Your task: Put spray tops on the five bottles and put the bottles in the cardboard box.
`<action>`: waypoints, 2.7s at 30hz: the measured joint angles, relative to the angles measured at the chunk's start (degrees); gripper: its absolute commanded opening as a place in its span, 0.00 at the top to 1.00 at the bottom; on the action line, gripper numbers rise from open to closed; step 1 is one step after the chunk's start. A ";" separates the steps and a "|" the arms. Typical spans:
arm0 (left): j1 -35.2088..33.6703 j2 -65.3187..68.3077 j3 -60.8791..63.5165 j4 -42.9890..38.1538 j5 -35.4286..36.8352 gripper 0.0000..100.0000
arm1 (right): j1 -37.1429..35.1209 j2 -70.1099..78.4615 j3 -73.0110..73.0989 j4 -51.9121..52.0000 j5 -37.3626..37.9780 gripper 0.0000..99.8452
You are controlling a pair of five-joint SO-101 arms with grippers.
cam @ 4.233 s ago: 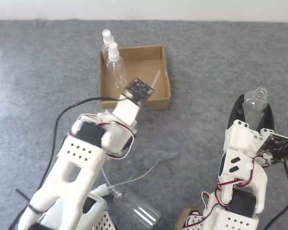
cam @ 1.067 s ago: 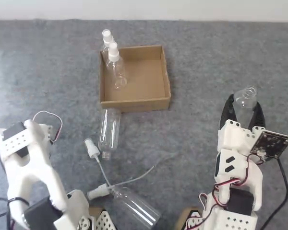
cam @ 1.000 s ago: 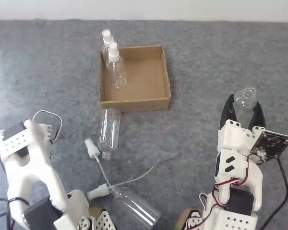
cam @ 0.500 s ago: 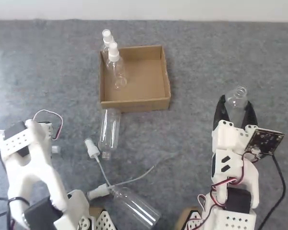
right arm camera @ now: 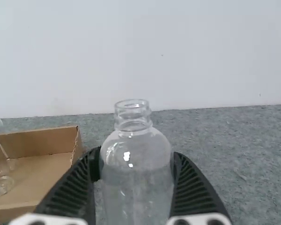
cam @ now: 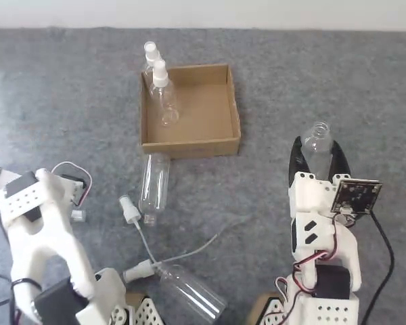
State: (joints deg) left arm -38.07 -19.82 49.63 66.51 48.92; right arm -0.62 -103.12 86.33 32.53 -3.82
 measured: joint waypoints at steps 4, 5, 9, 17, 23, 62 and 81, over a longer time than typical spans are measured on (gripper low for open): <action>0.00 0.00 0.00 0.44 -5.98 0.74 | 0.09 0.00 0.00 0.00 0.18 0.99; 0.00 0.00 0.00 0.53 -8.18 0.74 | 0.09 0.00 0.00 0.00 0.18 0.99; -2.37 0.00 -1.85 0.70 -17.93 0.74 | 0.09 0.00 0.00 0.00 0.18 0.99; -3.52 0.00 -4.13 0.70 -32.70 0.74 | 0.09 0.00 0.00 0.00 0.18 0.99; -3.43 0.00 -4.13 0.70 -47.47 0.74 | 0.09 0.00 0.00 0.00 0.18 0.99; -2.29 0.26 4.22 -10.11 -129.14 0.80 | 0.00 0.00 0.00 0.00 0.18 0.99; 0.00 0.26 5.89 -11.43 -131.69 0.84 | 0.00 0.00 0.00 0.00 0.18 0.99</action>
State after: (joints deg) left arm -38.07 -19.56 55.52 55.08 -82.77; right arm -0.62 -103.12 86.33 32.53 -3.65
